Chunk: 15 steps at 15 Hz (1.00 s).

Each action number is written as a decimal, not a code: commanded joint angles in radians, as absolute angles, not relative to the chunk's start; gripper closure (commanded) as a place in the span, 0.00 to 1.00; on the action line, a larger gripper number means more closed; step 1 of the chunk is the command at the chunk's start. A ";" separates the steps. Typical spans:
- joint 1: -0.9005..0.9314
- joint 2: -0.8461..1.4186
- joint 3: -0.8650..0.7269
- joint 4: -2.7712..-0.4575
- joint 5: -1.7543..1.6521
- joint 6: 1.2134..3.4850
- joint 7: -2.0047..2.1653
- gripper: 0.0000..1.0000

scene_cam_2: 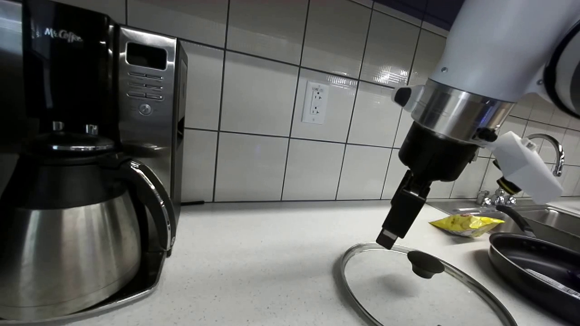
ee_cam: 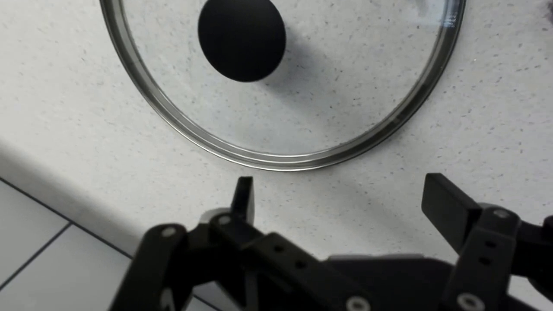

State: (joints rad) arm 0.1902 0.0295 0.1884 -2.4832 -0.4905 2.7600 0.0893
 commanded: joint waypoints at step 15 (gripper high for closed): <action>0.214 0.070 0.308 -2.477 0.031 2.632 -0.633 0.00</action>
